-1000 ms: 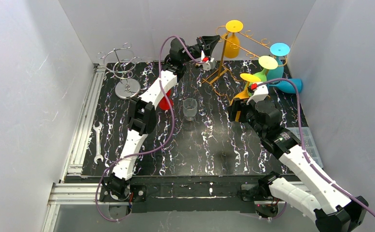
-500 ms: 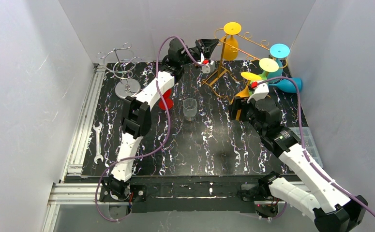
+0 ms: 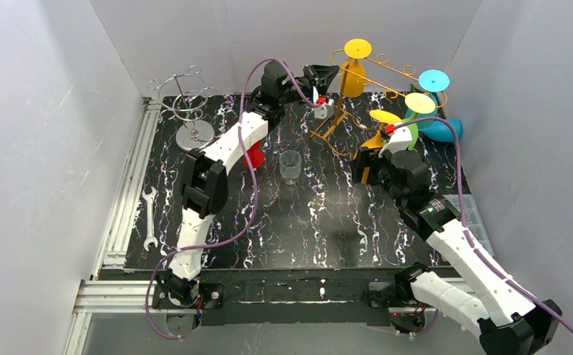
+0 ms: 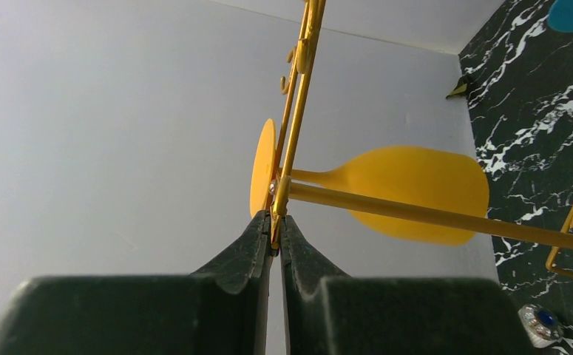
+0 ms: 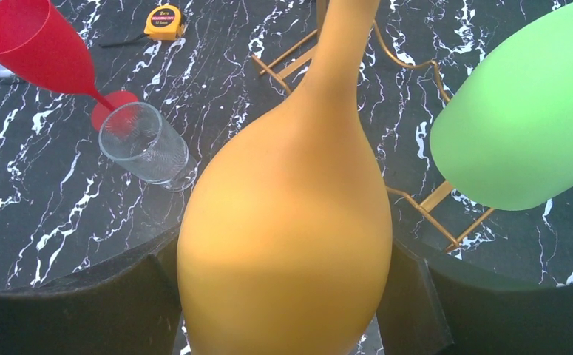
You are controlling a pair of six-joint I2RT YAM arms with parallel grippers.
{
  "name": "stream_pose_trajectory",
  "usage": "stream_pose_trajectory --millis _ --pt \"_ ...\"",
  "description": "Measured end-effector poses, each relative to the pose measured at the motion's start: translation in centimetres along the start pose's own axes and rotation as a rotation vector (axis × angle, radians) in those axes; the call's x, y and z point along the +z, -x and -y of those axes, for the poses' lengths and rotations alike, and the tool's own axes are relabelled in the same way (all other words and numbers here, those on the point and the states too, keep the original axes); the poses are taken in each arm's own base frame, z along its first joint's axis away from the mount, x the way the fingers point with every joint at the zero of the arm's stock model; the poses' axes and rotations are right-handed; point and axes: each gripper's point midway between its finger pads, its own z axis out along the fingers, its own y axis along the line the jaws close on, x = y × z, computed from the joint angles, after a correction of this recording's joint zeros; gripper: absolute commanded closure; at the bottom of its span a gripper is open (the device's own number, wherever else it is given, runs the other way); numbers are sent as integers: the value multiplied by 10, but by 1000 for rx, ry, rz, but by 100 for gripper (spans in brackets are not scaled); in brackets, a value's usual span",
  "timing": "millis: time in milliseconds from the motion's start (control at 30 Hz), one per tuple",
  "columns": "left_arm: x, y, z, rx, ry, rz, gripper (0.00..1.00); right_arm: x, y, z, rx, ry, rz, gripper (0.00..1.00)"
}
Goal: Place the wine glass upside down on the wine glass rack
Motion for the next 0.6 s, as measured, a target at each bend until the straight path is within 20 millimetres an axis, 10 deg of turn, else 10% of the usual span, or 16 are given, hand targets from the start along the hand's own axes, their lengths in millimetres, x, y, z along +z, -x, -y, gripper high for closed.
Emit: stream_pose_trajectory --millis 600 --pt "-26 45 6 21 -72 -19 100 -2 3 2 3 1 10 53"
